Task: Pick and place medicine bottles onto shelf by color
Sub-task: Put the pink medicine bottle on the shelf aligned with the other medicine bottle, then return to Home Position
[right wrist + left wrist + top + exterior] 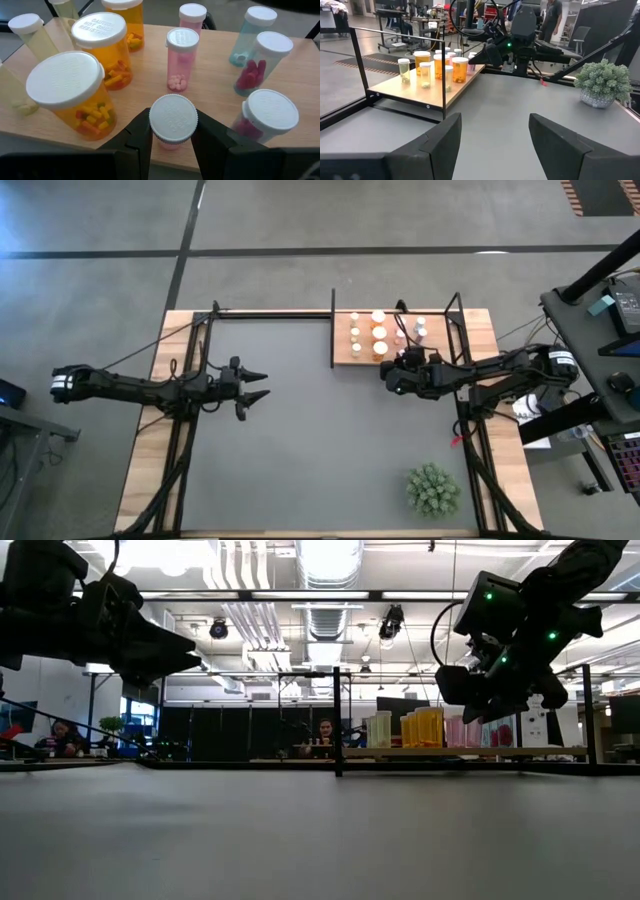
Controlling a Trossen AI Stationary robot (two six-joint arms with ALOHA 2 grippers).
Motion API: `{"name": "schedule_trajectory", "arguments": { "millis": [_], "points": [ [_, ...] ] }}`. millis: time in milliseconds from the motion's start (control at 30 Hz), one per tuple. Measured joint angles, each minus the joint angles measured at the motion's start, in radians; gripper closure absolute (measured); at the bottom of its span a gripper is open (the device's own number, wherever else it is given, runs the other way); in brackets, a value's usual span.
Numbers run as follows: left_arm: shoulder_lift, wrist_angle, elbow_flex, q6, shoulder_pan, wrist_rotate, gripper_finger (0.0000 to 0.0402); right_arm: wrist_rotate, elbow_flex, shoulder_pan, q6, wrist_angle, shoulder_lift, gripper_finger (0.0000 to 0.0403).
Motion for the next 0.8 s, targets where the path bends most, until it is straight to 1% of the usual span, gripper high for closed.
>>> {"name": "schedule_trajectory", "arguments": {
  "millis": [133, 200, 533, 700, 800],
  "points": [
    [0.0, 0.0, 0.0, 0.0, 0.0, 0.0, 0.0185, -0.001, 0.0, 0.0, 0.0, 0.0, 0.0, 0.0292],
    [0.0, 0.001, 0.0, 0.0, 0.0, 0.0, 0.0185, -0.003, 0.0, 0.0, 0.0, 0.002, 0.0, 0.0285],
    [0.001, 0.0, 0.0, 0.0, 0.0, 0.0, 0.0185, -0.023, 0.0, 0.0, -0.019, 0.007, -0.002, 0.0216],
    [0.0, 0.0, 0.0, 0.0, 0.0, 0.0, 0.0185, -0.149, 0.0, 0.0, -0.024, -0.002, -0.032, 0.0196],
    [0.0, 0.0, 0.0, 0.0, 0.0, 0.0, 0.0185, -0.171, 0.0, 0.0, -0.039, -0.015, -0.053, 0.0191]
  ]
}}
